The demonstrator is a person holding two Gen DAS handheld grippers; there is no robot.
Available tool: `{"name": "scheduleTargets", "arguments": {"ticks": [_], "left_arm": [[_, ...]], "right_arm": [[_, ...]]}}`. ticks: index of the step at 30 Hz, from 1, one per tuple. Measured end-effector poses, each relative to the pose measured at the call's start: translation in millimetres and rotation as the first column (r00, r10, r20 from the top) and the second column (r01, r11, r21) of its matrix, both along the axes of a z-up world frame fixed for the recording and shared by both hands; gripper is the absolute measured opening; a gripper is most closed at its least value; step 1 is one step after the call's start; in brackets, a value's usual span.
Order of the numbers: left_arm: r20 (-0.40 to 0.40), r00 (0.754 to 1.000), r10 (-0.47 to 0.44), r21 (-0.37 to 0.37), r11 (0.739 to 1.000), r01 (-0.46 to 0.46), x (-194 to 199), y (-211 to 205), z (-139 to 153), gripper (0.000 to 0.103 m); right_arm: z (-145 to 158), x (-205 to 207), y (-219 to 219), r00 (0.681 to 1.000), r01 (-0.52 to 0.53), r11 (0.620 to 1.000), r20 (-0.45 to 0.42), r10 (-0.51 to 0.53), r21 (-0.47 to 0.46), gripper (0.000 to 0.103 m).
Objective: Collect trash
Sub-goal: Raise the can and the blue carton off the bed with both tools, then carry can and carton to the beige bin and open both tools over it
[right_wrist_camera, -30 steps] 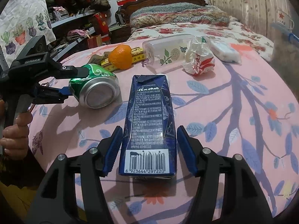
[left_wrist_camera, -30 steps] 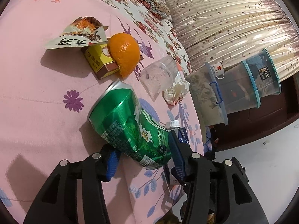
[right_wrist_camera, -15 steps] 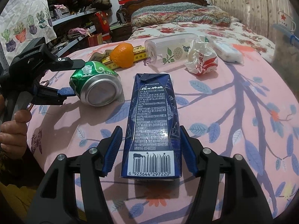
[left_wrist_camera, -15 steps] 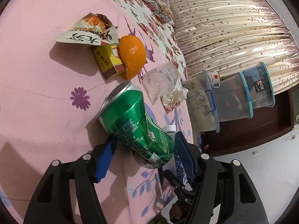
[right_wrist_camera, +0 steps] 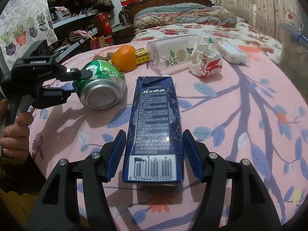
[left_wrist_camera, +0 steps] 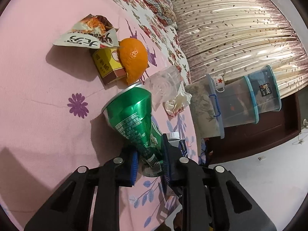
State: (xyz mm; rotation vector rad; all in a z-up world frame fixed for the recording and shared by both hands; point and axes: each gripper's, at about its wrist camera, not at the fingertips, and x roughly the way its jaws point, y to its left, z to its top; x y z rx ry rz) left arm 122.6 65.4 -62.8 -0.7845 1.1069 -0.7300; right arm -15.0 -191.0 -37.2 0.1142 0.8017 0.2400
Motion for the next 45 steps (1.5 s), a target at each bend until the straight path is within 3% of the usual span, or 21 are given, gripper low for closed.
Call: {"name": "scheduleTargets", "arguments": {"ticks": [2, 4, 8, 17, 24, 37, 45], "left_arm": [[0.01, 1.0, -0.015, -0.002, 1.0, 0.015, -1.6, -2.6, 2.1, 0.016], [0.029, 0.999, -0.038, -0.006, 0.999, 0.038, -4.4, -6.6, 7.0, 0.011], [0.087, 0.993, -0.075, -0.008, 0.997, 0.075, -12.4, -13.2, 21.0, 0.011], [0.176, 0.977, -0.117, -0.054, 0.99, 0.128, -25.7, -21.6, 50.2, 0.011], [0.202, 0.968, -0.149, -0.056, 0.985, 0.163, -29.8, -32.7, 60.2, 0.011], [0.199, 0.952, -0.231, -0.011, 0.971, 0.238, -24.5, -70.7, 62.6, 0.011], [0.194, 0.904, -0.382, 0.061, 0.924, 0.378, -9.9, -149.3, 65.7, 0.011]], "right_arm": [[0.5, 1.6, -0.7, 1.0, 0.001, 1.0, 0.001, -0.001, -0.004, 0.062], [-0.3, 4.0, 0.6, 1.0, -0.006, 1.0, -0.003, 0.006, -0.007, 0.054], [0.0, 2.7, 2.7, 1.0, -0.008, 1.0, 0.007, 0.008, -0.014, 0.053], [17.7, -6.8, -12.0, 0.999, -0.002, 0.995, 0.036, -0.002, 0.102, 0.053], [33.2, -16.1, -22.6, 0.996, 0.023, 0.994, 0.084, -0.032, 0.105, 0.053], [27.4, -30.4, -70.2, 0.981, 0.166, 0.979, 0.084, -0.176, 0.114, 0.053], [22.3, -41.9, -130.1, 0.936, 0.321, 0.936, 0.098, -0.337, 0.144, 0.053]]}}
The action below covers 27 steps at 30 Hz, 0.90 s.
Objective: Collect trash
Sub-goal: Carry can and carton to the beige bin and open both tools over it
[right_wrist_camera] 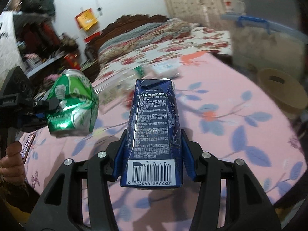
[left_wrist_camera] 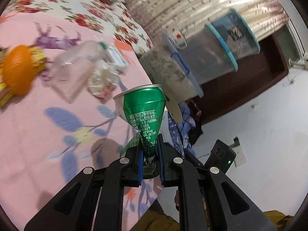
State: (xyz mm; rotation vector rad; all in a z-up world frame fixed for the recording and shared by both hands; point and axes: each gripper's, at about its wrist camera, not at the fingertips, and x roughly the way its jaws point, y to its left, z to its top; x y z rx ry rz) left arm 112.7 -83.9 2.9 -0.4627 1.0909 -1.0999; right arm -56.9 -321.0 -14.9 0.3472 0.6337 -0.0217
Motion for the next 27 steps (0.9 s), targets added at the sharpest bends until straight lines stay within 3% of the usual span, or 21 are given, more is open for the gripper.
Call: {"name": "scheduleTargets", "arguments": {"ticks": [4, 8, 13, 17, 21, 22, 23, 24, 25, 27], "left_arm": [[-0.002, 0.995, -0.096, 0.032, 0.995, 0.096, 7.8, -57.0, -0.2, 0.011], [0.003, 0.976, -0.22, 0.065, 0.974, 0.219, 18.3, -141.5, 6.0, 0.011], [0.022, 0.937, -0.35, 0.131, 0.93, 0.344, 29.9, -258.6, 12.6, 0.011], [-0.001, 0.905, -0.426, 0.188, 0.888, 0.419, 45.0, -365.4, 5.6, 0.011], [-0.054, 0.892, -0.449, 0.231, 0.863, 0.449, 58.6, -439.4, -12.1, 0.013], [-0.052, 0.897, -0.439, 0.256, 0.862, 0.437, 60.7, -454.7, -15.2, 0.026], [-0.049, 0.904, -0.424, 0.29, 0.86, 0.419, 64.4, -470.0, -20.5, 0.058], [-0.039, 0.914, -0.405, 0.321, 0.861, 0.395, 66.8, -480.7, -23.5, 0.069], [-0.021, 0.921, -0.388, 0.335, 0.866, 0.373, 69.0, -487.6, -24.2, 0.071], [0.002, 0.92, -0.393, 0.333, 0.867, 0.37, 66.5, -492.4, -21.1, 0.07]], "right_arm": [[-2.4, -12.5, -45.8, 0.994, 0.103, 0.994, 0.02, -0.103, 0.033, 0.053], [-7.0, -23.5, -110.7, 0.976, 0.213, 0.971, 0.026, -0.217, 0.111, 0.053], [-21.5, -31.9, -211.8, 0.927, 0.364, 0.892, -0.009, -0.375, 0.269, 0.053], [-34.5, -32.1, -272.2, 0.875, 0.468, 0.824, -0.039, -0.483, 0.32, 0.053], [-42.5, -17.5, -303.2, 0.856, 0.507, 0.796, -0.08, -0.512, 0.332, 0.053], [-45.5, -12.3, -311.3, 0.85, 0.517, 0.787, -0.094, -0.519, 0.335, 0.055], [-48.6, -8.1, -318.2, 0.845, 0.527, 0.781, -0.105, -0.525, 0.336, 0.056], [-49.9, -3.3, -324.7, 0.841, 0.534, 0.775, -0.116, -0.529, 0.337, 0.064], [-50.2, -1.9, -328.0, 0.833, 0.544, 0.766, -0.113, -0.541, 0.342, 0.07], [-47.3, -6.6, -328.3, 0.825, 0.552, 0.764, -0.081, -0.56, 0.336, 0.07]]}}
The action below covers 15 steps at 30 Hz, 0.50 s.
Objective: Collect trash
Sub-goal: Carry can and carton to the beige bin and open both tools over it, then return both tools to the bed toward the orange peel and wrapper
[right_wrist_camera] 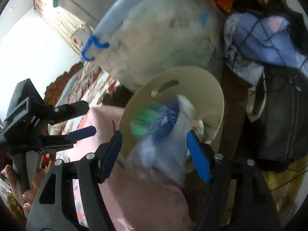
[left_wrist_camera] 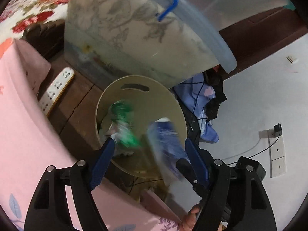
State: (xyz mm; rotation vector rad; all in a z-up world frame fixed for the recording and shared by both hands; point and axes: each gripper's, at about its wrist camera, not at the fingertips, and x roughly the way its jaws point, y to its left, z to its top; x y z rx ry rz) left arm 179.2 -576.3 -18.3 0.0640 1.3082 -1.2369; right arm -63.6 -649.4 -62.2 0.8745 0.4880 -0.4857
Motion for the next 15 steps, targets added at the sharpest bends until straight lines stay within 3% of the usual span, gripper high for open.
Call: {"name": "scheduleTargets", "arguments": {"ticks": [3, 7, 15], "left_arm": [[0.049, 0.999, -0.017, -0.06, 0.998, 0.02, -9.3, 16.2, 16.4, 0.07], [0.15, 0.989, -0.007, -0.087, 0.996, 0.02, -28.7, 61.4, 35.6, 0.07], [0.299, 0.953, 0.058, -0.074, 0.997, -0.037, -78.9, 208.3, 36.3, 0.07]], "right_arm": [[7.1, -13.4, 9.5, 0.999, 0.023, 0.998, 0.043, -0.02, -0.059, 0.07], [9.7, -23.5, 32.6, 0.997, 0.006, 0.998, 0.078, -0.002, -0.059, 0.07], [13.1, -4.5, 106.2, 0.98, -0.168, 0.985, 0.104, 0.172, -0.047, 0.069]]}}
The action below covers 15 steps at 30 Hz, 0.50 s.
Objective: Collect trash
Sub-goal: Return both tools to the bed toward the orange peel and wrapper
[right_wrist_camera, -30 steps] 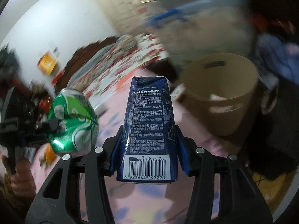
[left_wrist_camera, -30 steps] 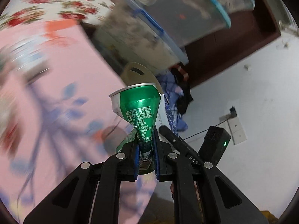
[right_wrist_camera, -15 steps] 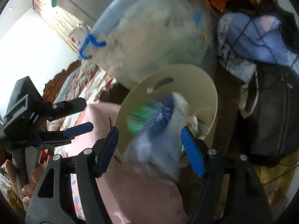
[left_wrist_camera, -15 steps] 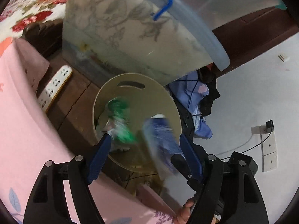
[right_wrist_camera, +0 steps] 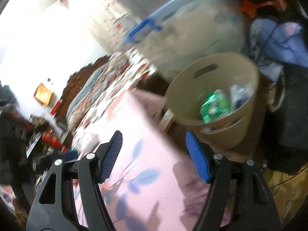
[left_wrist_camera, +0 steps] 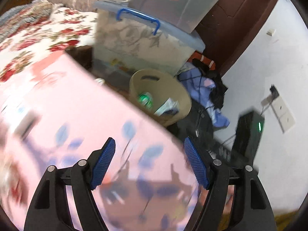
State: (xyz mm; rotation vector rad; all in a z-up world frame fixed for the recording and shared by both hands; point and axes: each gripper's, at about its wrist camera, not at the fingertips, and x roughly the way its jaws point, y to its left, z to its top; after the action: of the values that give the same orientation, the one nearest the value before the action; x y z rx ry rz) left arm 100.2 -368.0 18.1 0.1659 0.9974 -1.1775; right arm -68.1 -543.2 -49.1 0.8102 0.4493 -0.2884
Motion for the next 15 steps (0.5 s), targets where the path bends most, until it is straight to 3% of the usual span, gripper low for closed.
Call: {"name": "scheduleTargets", "arguments": {"ticks": [6, 10, 13, 15], "left_arm": [[0.03, 0.991, 0.129, 0.056, 0.99, -0.131, -14.2, 129.2, -20.1, 0.07], [0.017, 0.962, 0.273, 0.069, 0.959, -0.273, -10.3, 212.8, -27.2, 0.07], [0.025, 0.914, 0.405, 0.054, 0.912, -0.406, -1.3, 277.2, -24.1, 0.07], [0.036, 0.857, 0.514, 0.037, 0.856, -0.515, 10.9, 325.3, -20.1, 0.07]], "right_arm": [[2.4, 36.2, 66.4, 0.986, -0.169, 0.985, -0.001, 0.169, 0.02, 0.068], [7.5, 60.7, 118.6, 0.96, -0.279, 0.96, -0.022, 0.279, 0.004, 0.067], [10.0, 76.3, 156.2, 0.934, -0.354, 0.935, -0.043, 0.354, -0.004, 0.068], [8.3, 84.7, 177.8, 0.917, -0.395, 0.919, -0.063, 0.394, -0.003, 0.068]]}}
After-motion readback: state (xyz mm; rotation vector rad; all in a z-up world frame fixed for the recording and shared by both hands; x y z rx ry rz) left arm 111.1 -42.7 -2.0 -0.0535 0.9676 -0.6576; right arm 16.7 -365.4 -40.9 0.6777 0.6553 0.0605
